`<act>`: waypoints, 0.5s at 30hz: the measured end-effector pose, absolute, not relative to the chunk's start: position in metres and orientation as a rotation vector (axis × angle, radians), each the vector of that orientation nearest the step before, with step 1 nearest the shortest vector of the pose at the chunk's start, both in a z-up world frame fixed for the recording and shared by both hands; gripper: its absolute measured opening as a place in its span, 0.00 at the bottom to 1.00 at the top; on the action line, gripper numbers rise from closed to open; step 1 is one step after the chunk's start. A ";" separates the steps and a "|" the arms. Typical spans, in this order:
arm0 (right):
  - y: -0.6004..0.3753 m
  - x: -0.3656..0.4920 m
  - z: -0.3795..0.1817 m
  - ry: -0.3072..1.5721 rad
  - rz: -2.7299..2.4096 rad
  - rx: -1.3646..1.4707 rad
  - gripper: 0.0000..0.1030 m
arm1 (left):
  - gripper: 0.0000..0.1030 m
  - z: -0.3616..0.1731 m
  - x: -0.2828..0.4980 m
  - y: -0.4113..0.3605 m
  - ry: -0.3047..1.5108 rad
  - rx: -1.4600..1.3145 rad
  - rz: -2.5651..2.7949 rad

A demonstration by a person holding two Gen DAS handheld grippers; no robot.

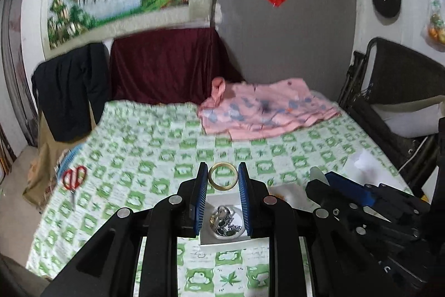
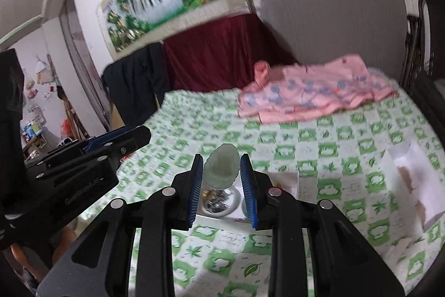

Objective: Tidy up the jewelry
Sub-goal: 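Lower both items into the box and open both tools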

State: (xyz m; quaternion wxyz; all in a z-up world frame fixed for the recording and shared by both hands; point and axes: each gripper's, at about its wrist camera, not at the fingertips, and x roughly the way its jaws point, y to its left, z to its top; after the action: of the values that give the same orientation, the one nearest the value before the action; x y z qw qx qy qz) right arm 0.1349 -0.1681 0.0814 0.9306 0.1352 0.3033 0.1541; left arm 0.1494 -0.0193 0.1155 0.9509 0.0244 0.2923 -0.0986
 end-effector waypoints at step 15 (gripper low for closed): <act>-0.169 0.184 -0.003 0.816 0.267 0.285 0.26 | 0.22 -0.004 0.221 -0.011 0.853 0.037 -0.174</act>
State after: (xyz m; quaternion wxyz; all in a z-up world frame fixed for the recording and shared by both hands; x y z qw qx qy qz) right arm 0.1844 -0.1693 -0.0029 0.8994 0.1378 0.3942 0.1289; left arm 0.2208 -0.0113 -0.0043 0.9067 0.0182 0.4129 -0.0843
